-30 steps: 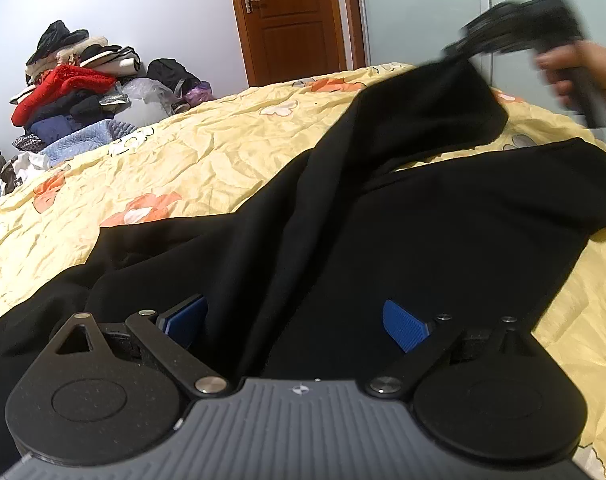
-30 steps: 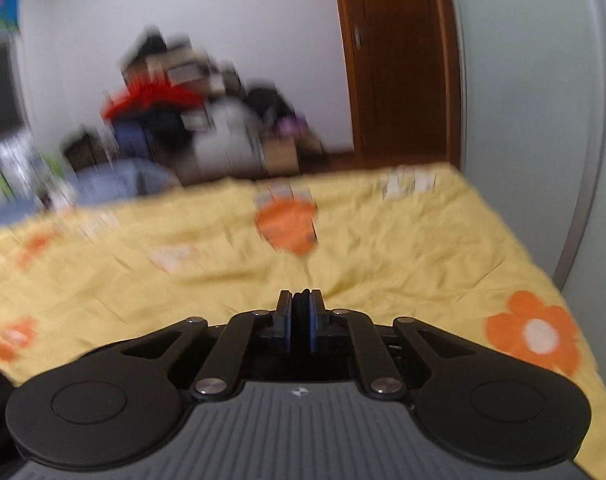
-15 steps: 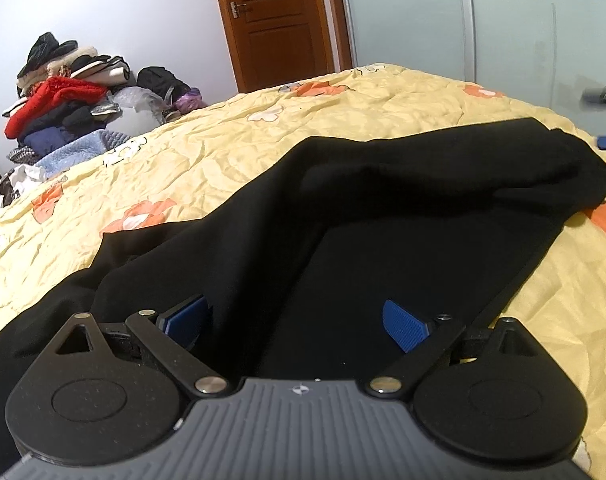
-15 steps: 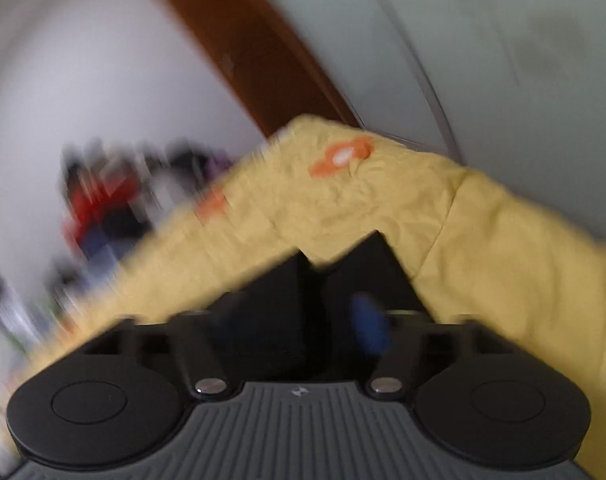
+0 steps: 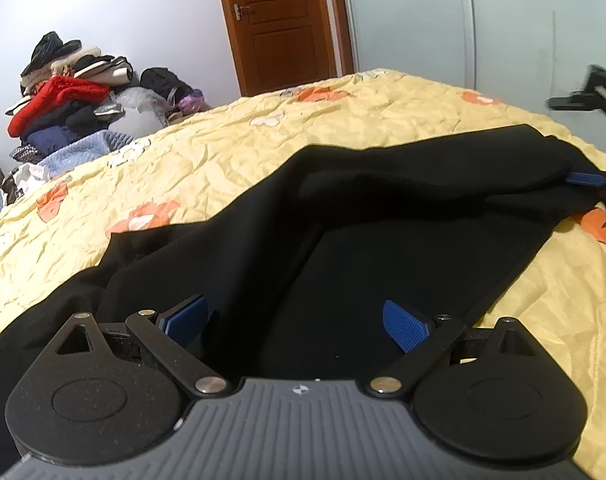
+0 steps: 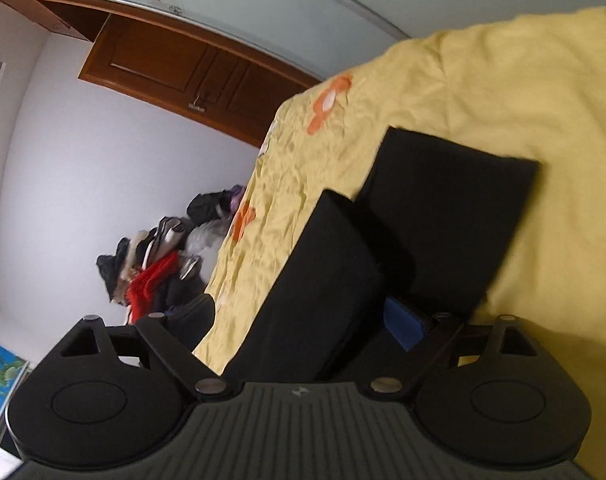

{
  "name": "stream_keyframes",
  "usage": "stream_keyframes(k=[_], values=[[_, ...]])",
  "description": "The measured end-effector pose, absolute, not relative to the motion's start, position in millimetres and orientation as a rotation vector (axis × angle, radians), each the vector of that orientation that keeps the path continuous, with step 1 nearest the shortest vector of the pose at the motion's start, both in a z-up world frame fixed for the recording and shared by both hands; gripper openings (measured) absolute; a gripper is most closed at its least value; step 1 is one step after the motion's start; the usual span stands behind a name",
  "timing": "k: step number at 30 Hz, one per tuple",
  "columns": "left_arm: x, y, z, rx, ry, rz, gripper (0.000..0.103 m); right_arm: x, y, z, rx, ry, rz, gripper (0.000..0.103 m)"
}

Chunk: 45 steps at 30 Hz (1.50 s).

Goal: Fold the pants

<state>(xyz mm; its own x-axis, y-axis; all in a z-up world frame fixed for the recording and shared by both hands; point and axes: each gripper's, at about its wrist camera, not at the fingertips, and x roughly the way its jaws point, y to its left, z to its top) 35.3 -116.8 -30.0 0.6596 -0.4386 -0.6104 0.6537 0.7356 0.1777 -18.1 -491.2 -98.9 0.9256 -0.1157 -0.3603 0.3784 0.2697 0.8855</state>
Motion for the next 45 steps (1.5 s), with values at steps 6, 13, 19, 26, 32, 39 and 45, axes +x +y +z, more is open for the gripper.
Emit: stream_keyframes(k=[6, 13, 19, 26, 32, 39, 45], values=[[33.6, -113.3, -27.8, 0.401, 0.537, -0.660, 0.096, -5.6, -495.7, -109.4, 1.235, 0.252, -0.352, 0.012], [30.6, -117.9, -30.0, 0.451, 0.541, -0.725, 0.096, -9.1, -503.6, -76.9, 1.157, 0.170, -0.272, 0.006], [27.7, -130.9, -35.4, 0.495, 0.522, -0.726, 0.096, 7.5, -530.3, -5.1, 1.054, 0.034, -0.203, 0.006], [28.6, -142.1, -46.5, 0.556, 0.501, -0.692, 0.093, 2.2, -538.6, 30.7, 1.007, -0.013, -0.164, 0.006], [23.3, -136.0, -46.8, 0.529, 0.464, -0.723, 0.074, -6.7, -545.9, 18.4, 1.040, 0.007, -0.199, 0.006], [47.3, -128.0, -36.4, 0.381, 0.539, -0.748, 0.021, 10.2, -559.3, 2.2, 1.108, 0.074, -0.206, 0.006], [59.4, -99.7, 21.2, 0.168, 0.382, -0.645, 0.017, 7.5, -554.6, 37.4, 1.012, -0.072, -0.122, 0.006]])
